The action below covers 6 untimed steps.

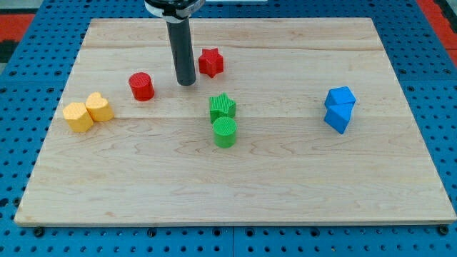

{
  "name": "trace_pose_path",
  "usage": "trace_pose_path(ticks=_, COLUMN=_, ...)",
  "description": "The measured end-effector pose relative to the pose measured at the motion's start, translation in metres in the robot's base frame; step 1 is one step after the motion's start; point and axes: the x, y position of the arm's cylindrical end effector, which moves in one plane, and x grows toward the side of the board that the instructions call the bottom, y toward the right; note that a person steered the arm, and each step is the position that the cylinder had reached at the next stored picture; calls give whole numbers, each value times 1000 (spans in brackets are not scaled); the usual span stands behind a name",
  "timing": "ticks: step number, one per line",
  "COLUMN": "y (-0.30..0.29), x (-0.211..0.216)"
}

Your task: Slide the yellow hexagon closer to the red circle

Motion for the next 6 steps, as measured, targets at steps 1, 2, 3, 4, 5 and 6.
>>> trace_pose_path(ticks=1, y=-39, x=0)
trace_pose_path(ticks=2, y=-89, x=-20)
trace_pose_path(ticks=3, y=-94, x=-20)
trace_pose_path(ticks=4, y=-94, x=-22)
trace_pose_path(ticks=5, y=-82, x=-13)
trace_pose_path(ticks=6, y=-57, x=-11)
